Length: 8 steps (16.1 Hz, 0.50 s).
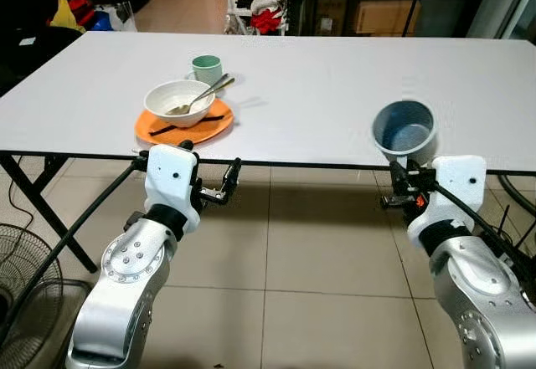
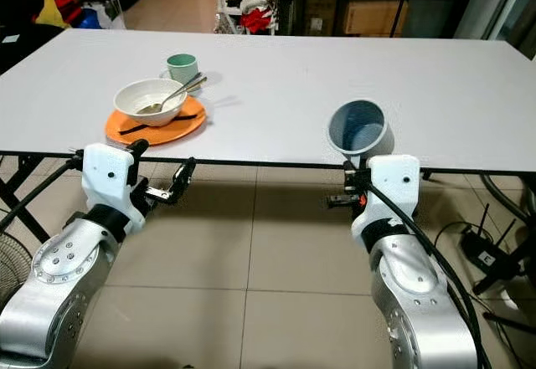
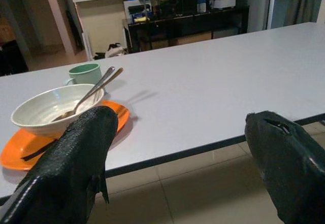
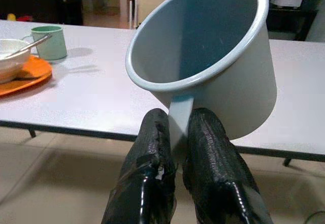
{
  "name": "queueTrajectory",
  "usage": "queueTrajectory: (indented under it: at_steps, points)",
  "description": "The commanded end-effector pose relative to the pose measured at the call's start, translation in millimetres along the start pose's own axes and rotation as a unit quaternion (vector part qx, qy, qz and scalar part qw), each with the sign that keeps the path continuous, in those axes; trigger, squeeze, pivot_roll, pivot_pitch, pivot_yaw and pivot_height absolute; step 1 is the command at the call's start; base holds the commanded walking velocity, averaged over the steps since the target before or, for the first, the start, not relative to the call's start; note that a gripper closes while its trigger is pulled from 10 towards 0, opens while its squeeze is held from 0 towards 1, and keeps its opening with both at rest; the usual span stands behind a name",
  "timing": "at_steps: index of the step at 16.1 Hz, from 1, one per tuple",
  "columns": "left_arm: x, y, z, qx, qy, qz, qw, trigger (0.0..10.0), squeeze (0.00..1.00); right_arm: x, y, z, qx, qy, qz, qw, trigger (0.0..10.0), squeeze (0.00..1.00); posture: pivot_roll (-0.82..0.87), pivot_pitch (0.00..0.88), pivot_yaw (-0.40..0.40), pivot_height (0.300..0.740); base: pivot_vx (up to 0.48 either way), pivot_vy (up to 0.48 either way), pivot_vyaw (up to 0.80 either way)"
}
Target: Setting the table
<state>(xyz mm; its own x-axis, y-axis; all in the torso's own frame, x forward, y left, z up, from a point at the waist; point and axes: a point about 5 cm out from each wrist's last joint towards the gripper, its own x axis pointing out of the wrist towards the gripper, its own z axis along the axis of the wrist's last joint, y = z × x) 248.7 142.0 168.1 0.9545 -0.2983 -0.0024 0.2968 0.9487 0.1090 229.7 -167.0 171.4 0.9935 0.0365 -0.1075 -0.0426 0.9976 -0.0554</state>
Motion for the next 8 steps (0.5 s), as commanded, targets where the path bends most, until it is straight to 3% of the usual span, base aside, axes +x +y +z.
queueTrajectory:
  at_steps: [1, 5, 8]
  points:
    - [0.7, 0.1, 0.4, 0.000, -0.002, -0.005, 1.000, 10.0, 0.00, 1.8, 0.7, 6.8, 0.010, -0.022, 0.010, 1.000, 10.0, 0.00, 0.10, 0.000, 0.032, 0.740, 0.349, 0.000, 0.00]
    - [1.8, -0.5, 1.5, 0.004, -0.005, -0.010, 1.000, 10.0, 0.00, 2.6, 3.2, 7.9, 0.068, -0.018, 0.040, 0.997, 10.0, 0.00, 0.10, 0.000, 0.033, 0.740, 0.379, 0.000, 0.00]
    - [2.6, -1.4, 2.1, 0.002, -0.006, -0.013, 1.000, 10.0, 0.00, 2.3, 6.1, 9.1, 0.068, -0.019, 0.061, 0.996, 10.0, 0.00, 0.09, 0.000, 0.033, 0.740, 0.387, 0.000, 0.00]
